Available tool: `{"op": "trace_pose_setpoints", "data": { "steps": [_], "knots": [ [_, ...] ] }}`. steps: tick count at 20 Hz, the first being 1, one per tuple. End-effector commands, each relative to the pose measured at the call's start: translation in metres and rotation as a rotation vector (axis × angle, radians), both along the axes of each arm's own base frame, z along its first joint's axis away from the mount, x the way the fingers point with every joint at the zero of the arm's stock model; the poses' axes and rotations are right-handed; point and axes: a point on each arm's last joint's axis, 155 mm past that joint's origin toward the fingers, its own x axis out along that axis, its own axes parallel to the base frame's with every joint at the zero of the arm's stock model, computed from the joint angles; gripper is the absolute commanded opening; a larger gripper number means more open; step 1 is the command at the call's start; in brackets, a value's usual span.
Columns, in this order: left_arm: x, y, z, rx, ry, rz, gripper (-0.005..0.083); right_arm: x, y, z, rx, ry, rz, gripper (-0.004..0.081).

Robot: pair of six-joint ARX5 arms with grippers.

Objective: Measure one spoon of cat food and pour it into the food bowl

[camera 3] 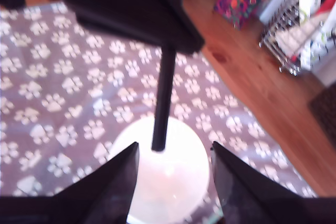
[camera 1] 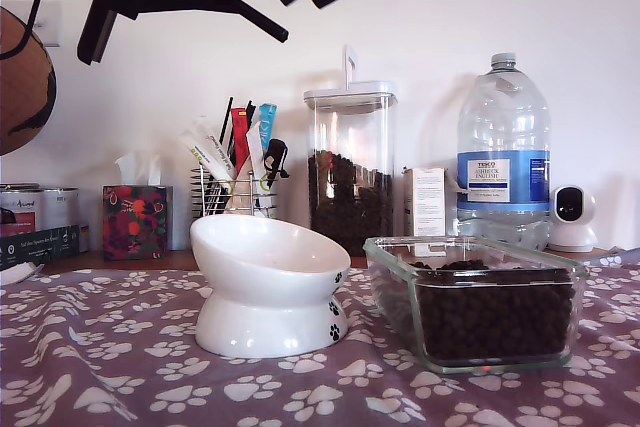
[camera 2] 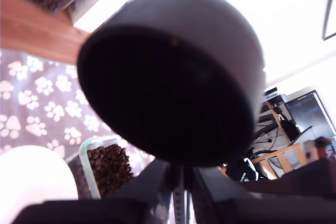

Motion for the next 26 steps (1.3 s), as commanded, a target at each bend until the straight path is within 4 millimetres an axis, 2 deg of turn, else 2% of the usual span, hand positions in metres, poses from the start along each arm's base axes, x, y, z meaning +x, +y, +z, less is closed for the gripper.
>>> {"op": "trace_pose_setpoints", "data": {
  "steps": [1, 3, 6, 9, 11, 14, 21, 23, 24, 25, 26],
  "knots": [
    [0.004, -0.002, 0.010, -0.011, -0.018, -0.001, -0.0021, -0.003, 0.007, 0.005, 0.023, 0.001, 0.027, 0.0388],
    [0.002, -0.003, 0.011, -0.019, -0.016, -0.010, -0.0021, -0.004, 0.010, 0.002, 0.024, 0.014, 0.043, 0.0390],
    [-0.003, -0.007, 0.012, -0.031, -0.006, -0.043, -0.0021, -0.004, 0.017, -0.004, 0.033, 0.037, 0.059, 0.0445],
    [-0.009, -0.012, 0.014, -0.044, 0.004, -0.075, -0.0021, 0.001, 0.023, -0.011, 0.035, 0.047, 0.053, 0.0445],
    [-0.010, -0.014, 0.013, -0.044, 0.005, -0.082, -0.0021, 0.002, 0.024, -0.011, 0.041, 0.047, 0.050, 0.0433],
    [-0.012, -0.015, 0.013, -0.045, 0.007, -0.092, -0.0021, 0.003, 0.025, -0.008, 0.051, 0.037, 0.050, 0.0355],
    [-0.020, -0.023, 0.009, -0.029, 0.015, -0.122, -0.0021, 0.005, 0.024, -0.008, 0.052, 0.038, 0.046, 0.0302],
    [-0.021, -0.024, 0.007, -0.016, 0.010, -0.121, -0.0021, 0.005, 0.023, -0.009, 0.049, 0.040, 0.045, 0.0243],
    [-0.022, -0.025, 0.007, -0.017, 0.009, -0.124, -0.0021, 0.005, 0.023, -0.010, 0.046, 0.043, 0.046, 0.0169],
    [-0.023, -0.026, 0.007, -0.017, 0.009, -0.128, -0.0021, 0.004, 0.023, -0.011, 0.044, 0.045, 0.046, 0.0047],
    [-0.024, -0.027, 0.007, -0.017, 0.009, -0.132, -0.0021, 0.004, 0.023, -0.011, 0.044, 0.046, 0.049, -0.0006]
  ]
}}
